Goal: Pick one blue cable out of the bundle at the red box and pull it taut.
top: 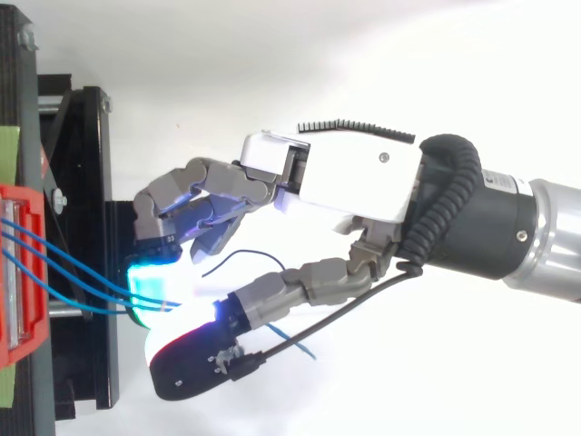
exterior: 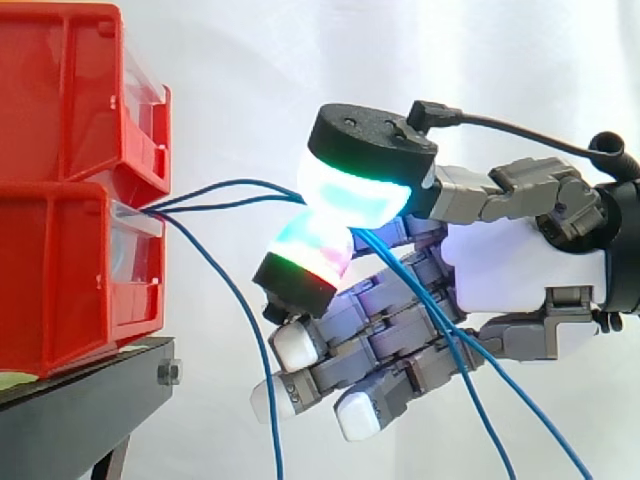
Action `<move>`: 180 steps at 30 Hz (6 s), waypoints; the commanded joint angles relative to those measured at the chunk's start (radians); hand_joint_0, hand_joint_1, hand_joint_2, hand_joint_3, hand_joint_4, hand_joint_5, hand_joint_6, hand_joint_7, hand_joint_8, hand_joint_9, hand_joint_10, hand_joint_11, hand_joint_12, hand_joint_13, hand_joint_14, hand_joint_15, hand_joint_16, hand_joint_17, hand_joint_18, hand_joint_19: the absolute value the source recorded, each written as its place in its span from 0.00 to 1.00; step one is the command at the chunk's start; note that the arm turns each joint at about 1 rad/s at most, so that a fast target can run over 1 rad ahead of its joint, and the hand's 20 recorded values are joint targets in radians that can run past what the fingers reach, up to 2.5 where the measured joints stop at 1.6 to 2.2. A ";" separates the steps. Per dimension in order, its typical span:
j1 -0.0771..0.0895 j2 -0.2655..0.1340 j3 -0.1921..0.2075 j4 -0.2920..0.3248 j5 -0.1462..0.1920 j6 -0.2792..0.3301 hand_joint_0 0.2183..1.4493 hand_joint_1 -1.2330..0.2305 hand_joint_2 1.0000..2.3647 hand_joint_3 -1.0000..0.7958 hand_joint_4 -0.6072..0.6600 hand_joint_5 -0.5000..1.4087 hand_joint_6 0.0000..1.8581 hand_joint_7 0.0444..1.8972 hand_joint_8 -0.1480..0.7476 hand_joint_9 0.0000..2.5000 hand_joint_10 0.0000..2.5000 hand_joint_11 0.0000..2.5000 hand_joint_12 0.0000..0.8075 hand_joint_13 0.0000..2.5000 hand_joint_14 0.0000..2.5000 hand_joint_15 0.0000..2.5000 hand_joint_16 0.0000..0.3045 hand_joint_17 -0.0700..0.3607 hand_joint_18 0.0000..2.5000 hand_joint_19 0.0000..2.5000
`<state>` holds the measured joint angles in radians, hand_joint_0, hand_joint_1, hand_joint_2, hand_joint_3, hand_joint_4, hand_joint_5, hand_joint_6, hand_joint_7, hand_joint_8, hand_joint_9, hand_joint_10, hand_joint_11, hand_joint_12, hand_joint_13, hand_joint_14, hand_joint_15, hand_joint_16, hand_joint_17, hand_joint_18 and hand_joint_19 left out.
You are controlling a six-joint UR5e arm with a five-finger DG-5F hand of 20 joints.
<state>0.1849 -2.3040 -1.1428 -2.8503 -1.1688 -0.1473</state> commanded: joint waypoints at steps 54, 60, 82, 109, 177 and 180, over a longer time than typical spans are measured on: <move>-0.002 0.000 0.000 0.000 -0.006 0.000 0.26 0.47 0.00 0.28 0.68 0.16 0.44 0.60 0.60 0.27 0.01 0.32 0.56 0.24 0.00 0.10 0.20 0.48 0.31 0.19; -0.001 0.000 0.000 -0.003 -0.006 -0.002 0.29 0.42 0.01 0.34 0.67 0.15 0.44 0.62 0.59 0.27 0.01 0.33 0.55 0.24 0.00 0.10 0.20 0.48 0.31 0.19; -0.001 0.000 0.000 0.000 -0.006 -0.002 0.34 0.28 0.01 0.45 0.64 0.15 0.45 0.63 0.58 0.27 0.01 0.33 0.54 0.24 0.00 0.10 0.19 0.46 0.31 0.19; -0.001 0.000 0.000 -0.003 -0.006 0.000 0.43 0.23 0.01 0.43 0.56 0.14 0.46 0.63 0.54 0.25 0.01 0.32 0.51 0.23 0.00 0.09 0.18 0.45 0.29 0.17; -0.001 0.000 0.000 0.000 -0.015 -0.005 0.26 0.39 0.00 0.31 0.65 0.16 0.42 0.63 0.57 0.23 0.01 0.27 0.56 0.20 0.00 0.09 0.20 0.48 0.27 0.19; -0.002 0.000 0.000 0.000 -0.015 -0.005 0.24 0.40 0.00 0.28 0.66 0.16 0.42 0.63 0.59 0.24 0.01 0.28 0.57 0.21 0.00 0.09 0.21 0.49 0.27 0.19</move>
<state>0.1826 -2.3040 -1.1430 -2.8501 -1.1837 -0.1517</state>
